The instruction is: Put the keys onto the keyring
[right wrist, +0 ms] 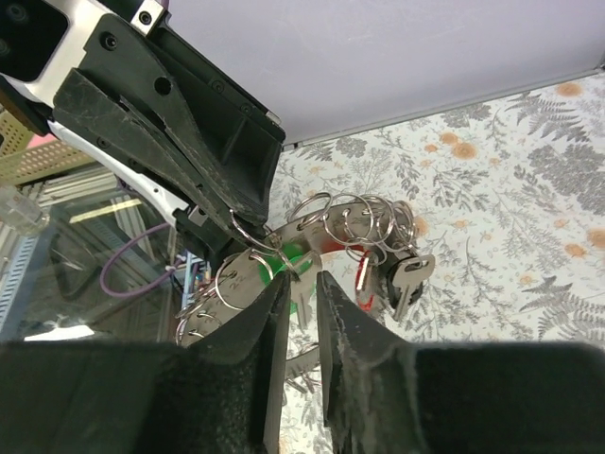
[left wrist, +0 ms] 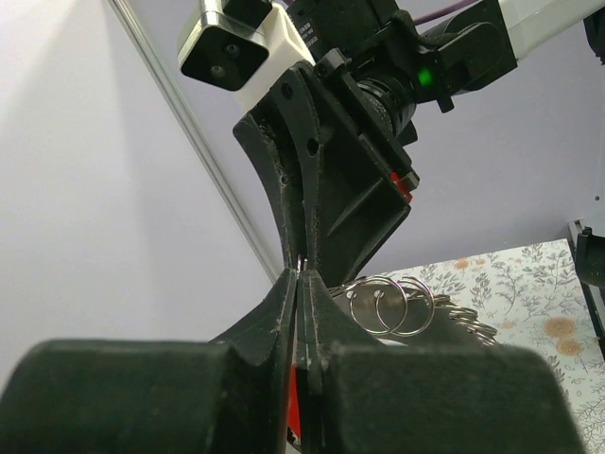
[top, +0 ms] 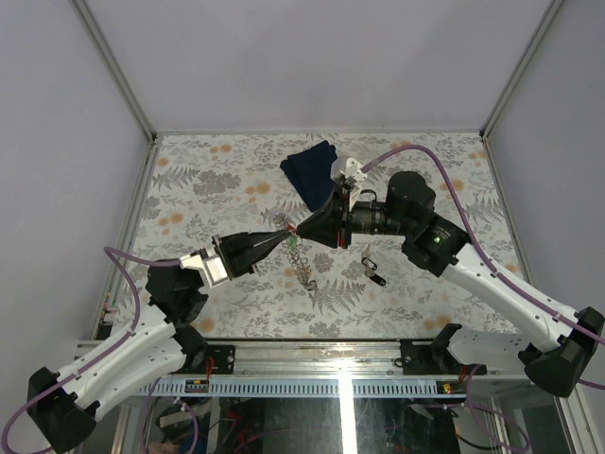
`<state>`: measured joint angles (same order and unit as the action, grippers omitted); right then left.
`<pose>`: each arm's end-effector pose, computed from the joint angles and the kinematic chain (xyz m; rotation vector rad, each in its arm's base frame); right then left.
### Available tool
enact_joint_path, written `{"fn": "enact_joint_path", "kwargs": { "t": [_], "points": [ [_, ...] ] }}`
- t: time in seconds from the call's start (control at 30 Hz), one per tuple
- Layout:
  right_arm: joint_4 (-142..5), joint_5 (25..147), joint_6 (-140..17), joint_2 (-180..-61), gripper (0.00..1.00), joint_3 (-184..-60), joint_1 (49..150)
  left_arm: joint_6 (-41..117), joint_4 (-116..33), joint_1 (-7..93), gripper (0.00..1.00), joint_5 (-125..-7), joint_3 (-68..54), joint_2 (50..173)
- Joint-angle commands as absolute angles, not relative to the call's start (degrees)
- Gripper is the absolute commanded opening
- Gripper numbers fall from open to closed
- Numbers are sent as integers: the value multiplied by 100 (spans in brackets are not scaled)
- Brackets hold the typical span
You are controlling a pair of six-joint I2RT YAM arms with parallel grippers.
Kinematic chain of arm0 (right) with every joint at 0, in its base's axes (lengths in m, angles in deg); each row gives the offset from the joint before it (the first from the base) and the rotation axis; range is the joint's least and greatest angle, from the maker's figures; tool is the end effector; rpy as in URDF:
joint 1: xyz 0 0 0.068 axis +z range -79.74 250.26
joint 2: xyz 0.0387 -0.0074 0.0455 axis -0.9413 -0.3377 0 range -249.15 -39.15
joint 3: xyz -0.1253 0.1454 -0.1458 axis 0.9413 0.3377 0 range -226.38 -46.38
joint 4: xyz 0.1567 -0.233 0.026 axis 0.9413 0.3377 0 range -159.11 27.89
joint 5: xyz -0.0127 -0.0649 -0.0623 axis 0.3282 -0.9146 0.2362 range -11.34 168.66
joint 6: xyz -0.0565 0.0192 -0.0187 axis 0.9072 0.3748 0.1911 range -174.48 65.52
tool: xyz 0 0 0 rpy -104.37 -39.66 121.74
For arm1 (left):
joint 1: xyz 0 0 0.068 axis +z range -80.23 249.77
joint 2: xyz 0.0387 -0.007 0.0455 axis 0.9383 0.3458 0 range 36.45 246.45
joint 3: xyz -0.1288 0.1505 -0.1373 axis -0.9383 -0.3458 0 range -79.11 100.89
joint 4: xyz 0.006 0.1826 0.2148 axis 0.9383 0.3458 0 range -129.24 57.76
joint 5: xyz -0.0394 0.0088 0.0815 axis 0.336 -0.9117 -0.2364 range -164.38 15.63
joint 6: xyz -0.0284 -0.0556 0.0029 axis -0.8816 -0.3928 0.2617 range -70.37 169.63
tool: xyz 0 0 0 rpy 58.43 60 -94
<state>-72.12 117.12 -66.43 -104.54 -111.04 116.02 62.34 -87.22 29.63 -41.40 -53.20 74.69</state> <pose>0.1898 0.2375 0.3846 -1.0157 1.3551 1.2855 0.1396 -0.1517 0.3246 0.9036 0.6006 -0.7043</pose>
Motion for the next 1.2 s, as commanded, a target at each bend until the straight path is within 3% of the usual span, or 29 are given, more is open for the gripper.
{"fn": "enact_joint_path", "kwargs": {
  "t": [0.0,0.13,0.43,0.67,1.17],
  "points": [
    [-7335,11517,-6212,-10202,28,-11314,11622,6255,-9267,2924,0,-4115,-5116,7420],
    [-7719,11245,-5697,-9700,38,-10919,11623,6165,-9300,2925,0,-4138,-5122,7416],
    [-9911,11313,-4775,-8865,40,-9522,11622,4829,-10702,2915,0,-4484,-5460,7686],
    [-9549,12099,-4711,-9084,37,-9982,11623,3807,-11998,2884,0,-4855,-5823,7974],
    [-10162,13133,-5557,-9910,36,-10386,11621,3583,-12148,2767,0,-4672,-5886,8067]
  ]
}}
